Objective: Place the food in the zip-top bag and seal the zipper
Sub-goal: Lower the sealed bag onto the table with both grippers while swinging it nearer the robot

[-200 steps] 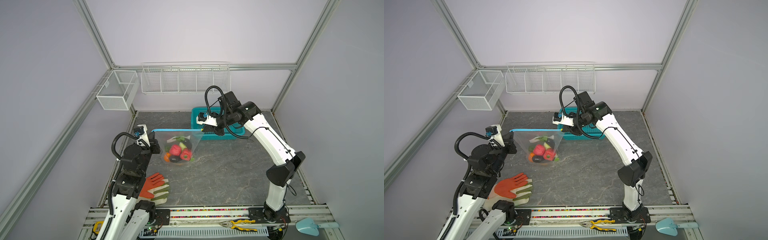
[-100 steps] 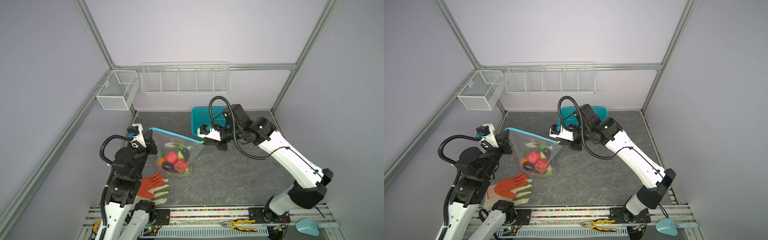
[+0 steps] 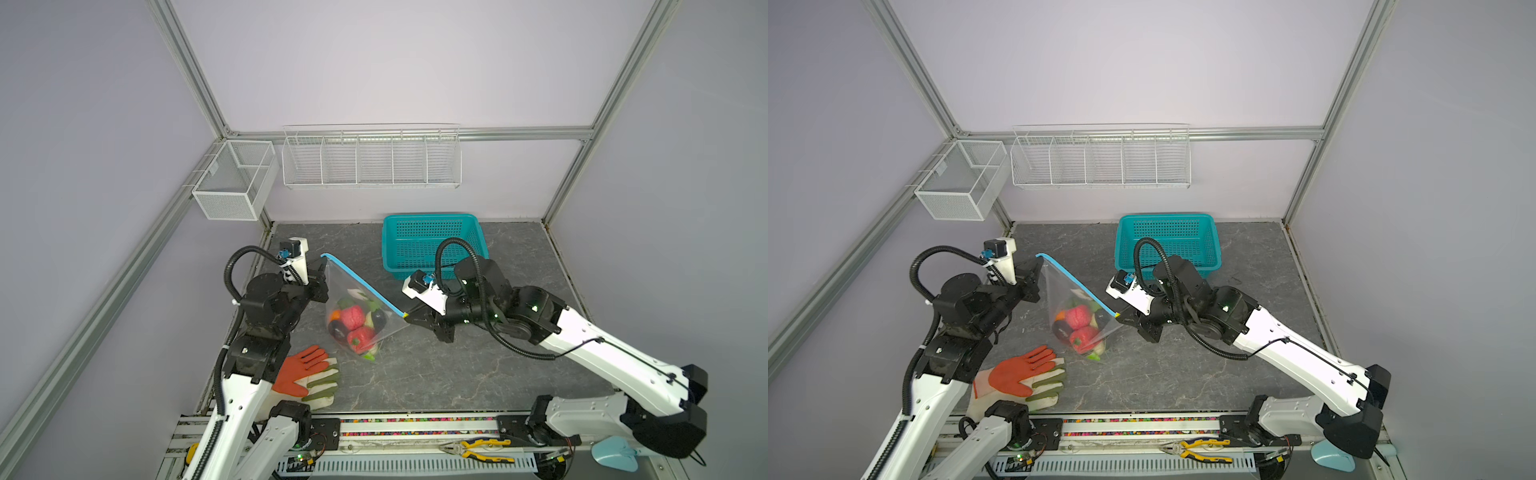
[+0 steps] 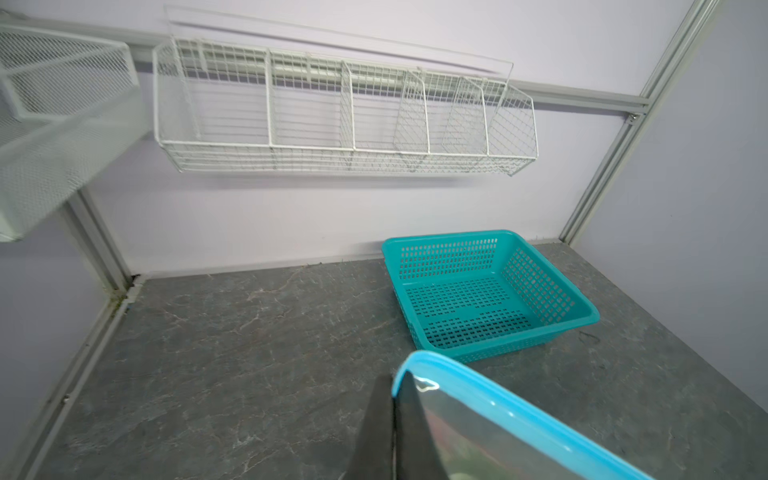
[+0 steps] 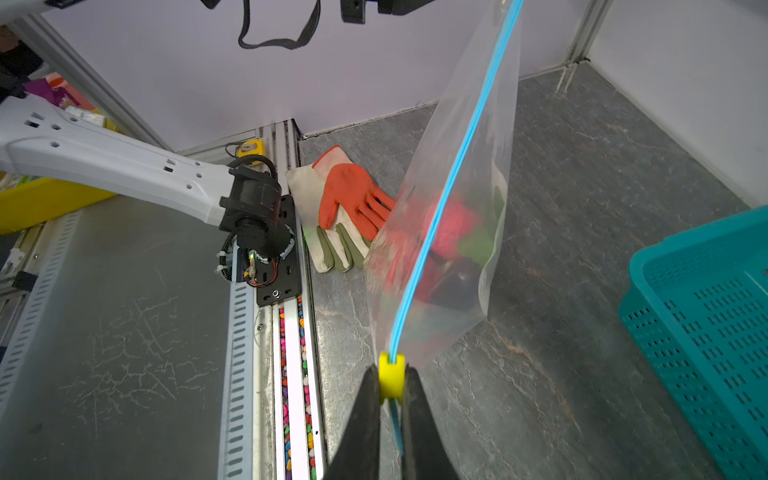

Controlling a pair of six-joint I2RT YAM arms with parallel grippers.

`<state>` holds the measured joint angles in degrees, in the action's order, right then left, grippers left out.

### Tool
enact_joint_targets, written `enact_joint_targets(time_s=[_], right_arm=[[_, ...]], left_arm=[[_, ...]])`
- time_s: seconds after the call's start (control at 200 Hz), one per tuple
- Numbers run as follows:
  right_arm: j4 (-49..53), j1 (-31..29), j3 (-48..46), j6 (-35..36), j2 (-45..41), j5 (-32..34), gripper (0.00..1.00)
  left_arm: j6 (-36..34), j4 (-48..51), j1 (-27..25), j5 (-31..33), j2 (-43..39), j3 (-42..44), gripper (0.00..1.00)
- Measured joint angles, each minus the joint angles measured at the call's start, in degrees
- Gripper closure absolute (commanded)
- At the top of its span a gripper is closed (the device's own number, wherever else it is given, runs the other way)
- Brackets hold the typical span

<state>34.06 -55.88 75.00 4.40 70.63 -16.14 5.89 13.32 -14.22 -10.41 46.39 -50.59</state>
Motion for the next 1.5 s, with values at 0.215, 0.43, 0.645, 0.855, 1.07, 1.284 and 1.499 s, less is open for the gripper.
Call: enact_joint_targets(time_s=[0.215, 0.43, 0.645, 0.855, 1.07, 1.284, 1.499], right_arm=[[-2.60, 0.55, -3.69, -6.80, -4.26, 5.16, 0.94], [-2.40, 4.68, -8.02, -12.33, -11.34, 11.80, 0.94], [-2.62, 8.17, -15.17, -18.18, -17.77, 17.42, 0.94], [-1.66, 8.31, -18.64, -21.55, -19.67, 22.21, 0.90], [3.85, 8.55, -20.52, -28.35, -25.55, 33.62, 0.86], [12.26, 8.59, -25.07, -39.39, -33.22, 43.85, 0.88], [19.96, 8.59, -29.35, -49.77, -35.47, 47.82, 0.88]], left_arm=[[2.71, -5.55, -4.33, -3.91, 12.44, -0.13, 1.00], [2.91, -8.57, -10.73, -4.20, 22.49, -4.61, 0.64], [5.64, -13.44, -11.58, -4.90, 22.97, -4.31, 0.33], [7.74, -15.08, -11.58, -4.63, 17.14, 2.80, 0.15], [10.73, -16.90, -11.69, -5.11, 14.12, 7.80, 0.18], [14.47, -19.61, -12.33, -6.64, 15.50, 10.05, 0.21], [16.72, -20.79, -13.25, -7.48, 17.35, 10.64, 0.21]])
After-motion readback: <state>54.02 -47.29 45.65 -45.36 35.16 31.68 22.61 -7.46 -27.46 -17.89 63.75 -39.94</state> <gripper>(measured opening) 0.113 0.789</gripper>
